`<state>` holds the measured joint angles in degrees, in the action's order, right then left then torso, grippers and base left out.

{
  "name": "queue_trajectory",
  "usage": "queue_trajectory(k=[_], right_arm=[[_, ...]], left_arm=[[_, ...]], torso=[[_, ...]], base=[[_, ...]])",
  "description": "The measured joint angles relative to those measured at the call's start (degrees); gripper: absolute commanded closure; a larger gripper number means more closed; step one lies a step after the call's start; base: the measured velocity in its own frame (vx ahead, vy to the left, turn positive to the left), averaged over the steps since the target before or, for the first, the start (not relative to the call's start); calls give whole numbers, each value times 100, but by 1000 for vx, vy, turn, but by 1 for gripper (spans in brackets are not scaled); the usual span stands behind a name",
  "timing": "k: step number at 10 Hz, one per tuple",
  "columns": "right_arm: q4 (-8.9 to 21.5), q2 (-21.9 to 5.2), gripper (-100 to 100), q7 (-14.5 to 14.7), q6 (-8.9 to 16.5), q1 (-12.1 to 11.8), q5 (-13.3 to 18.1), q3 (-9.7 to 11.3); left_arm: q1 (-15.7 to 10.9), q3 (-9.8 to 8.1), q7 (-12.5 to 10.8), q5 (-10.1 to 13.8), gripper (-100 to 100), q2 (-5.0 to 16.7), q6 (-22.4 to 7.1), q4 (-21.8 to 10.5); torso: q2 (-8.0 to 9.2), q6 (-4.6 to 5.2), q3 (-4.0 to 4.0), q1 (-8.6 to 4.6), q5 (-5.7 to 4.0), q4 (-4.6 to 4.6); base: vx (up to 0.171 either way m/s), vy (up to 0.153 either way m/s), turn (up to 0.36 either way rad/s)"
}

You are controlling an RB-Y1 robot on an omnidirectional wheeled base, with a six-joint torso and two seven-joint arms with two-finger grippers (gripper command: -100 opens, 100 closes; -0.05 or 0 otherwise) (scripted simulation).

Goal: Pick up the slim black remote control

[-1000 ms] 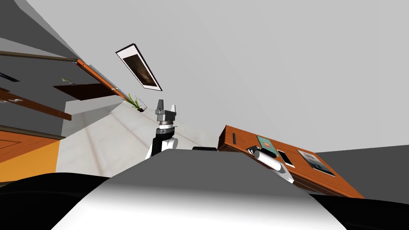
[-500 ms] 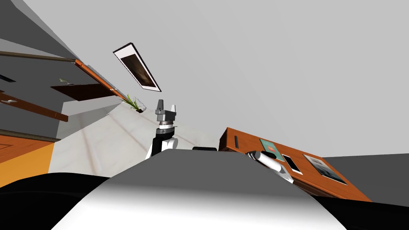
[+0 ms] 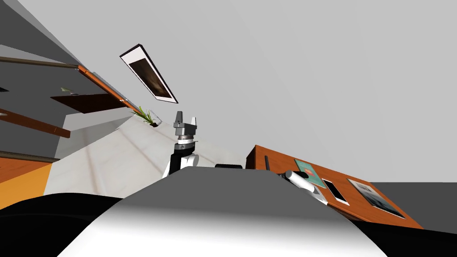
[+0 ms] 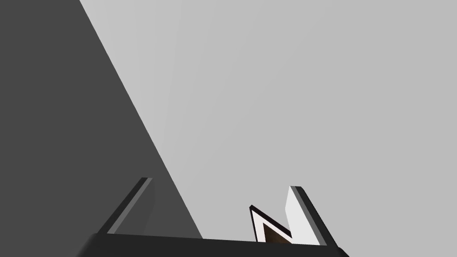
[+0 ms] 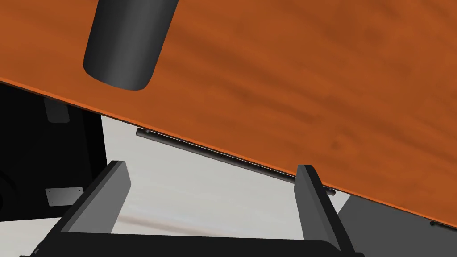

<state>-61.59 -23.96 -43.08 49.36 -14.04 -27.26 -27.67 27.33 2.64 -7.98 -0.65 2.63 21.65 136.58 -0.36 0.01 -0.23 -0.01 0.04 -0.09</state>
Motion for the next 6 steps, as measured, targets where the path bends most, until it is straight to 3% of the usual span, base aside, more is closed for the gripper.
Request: queue_trajectory(k=[6], right_arm=[[862, -173, -100, -275, 831, 330, -339, -64]], left_arm=[[0, 0, 0, 0, 0, 0, 0, 0]], torso=[[6, 0, 3, -1, 0, 1]], base=[[107, 1, -23]])
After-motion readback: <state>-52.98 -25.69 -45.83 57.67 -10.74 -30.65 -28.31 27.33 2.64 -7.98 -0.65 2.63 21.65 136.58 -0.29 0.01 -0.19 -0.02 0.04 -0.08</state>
